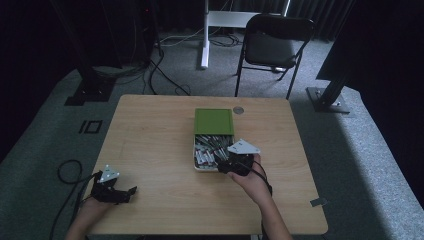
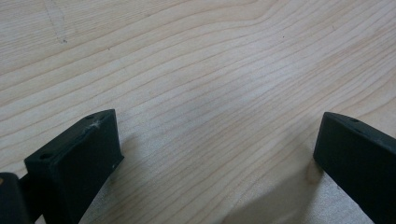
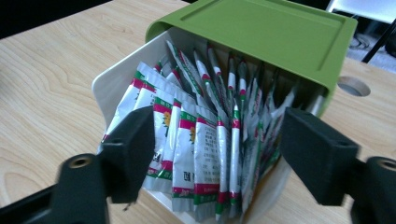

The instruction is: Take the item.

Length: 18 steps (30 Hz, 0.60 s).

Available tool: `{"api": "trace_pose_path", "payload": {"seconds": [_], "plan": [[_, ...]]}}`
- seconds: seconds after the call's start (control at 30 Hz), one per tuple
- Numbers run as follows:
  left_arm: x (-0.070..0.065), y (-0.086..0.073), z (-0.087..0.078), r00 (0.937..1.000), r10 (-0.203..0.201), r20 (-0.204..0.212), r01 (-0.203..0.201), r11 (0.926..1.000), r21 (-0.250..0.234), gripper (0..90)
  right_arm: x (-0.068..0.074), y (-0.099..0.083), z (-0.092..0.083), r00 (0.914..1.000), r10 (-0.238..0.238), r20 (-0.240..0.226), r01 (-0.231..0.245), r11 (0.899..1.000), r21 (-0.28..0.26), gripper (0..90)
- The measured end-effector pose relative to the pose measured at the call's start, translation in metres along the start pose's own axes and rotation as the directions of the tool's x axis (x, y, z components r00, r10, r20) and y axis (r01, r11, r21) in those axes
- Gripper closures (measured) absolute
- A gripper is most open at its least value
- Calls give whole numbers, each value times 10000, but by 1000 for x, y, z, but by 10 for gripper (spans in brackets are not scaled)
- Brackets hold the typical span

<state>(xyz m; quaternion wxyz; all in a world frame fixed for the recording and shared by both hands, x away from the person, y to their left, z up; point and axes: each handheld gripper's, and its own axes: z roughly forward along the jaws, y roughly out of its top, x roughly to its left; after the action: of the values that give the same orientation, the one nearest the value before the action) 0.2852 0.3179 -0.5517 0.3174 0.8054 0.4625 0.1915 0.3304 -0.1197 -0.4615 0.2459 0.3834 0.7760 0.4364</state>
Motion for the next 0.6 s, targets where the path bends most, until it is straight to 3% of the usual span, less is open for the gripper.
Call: {"api": "trace_pose_path", "payload": {"seconds": [0.13, 0.2, 0.23, 0.37, 0.6], "plan": [[0, 0, 0, 10000, 7, 1, -7, 10000, 5, 14, 7, -4, 6, 9997, -199, -147, 199, 9998, 40, 343], [0, 0, 0, 10000, 8, 1, -8, 10000, 6, 14, 9, -6, 9, 9988, -316, -384, 325, 9993, 211, 476], [0, 0, 0, 10000, 12, 2, -12, 10000, 10, 14, 10, -7, 11, 9980, -246, -587, 264, 9992, 299, 502], [0, 0, 0, 10000, 21, 2, -21, 10000, 19, 14, 11, -11, 17, 9974, -300, -650, 326, 9987, 384, 654], [0, 0, 0, 10000, 26, 2, -26, 10000, 22, 14, 12, -17, 26, 9993, -328, -159, 339, 9964, 777, 726]]}}
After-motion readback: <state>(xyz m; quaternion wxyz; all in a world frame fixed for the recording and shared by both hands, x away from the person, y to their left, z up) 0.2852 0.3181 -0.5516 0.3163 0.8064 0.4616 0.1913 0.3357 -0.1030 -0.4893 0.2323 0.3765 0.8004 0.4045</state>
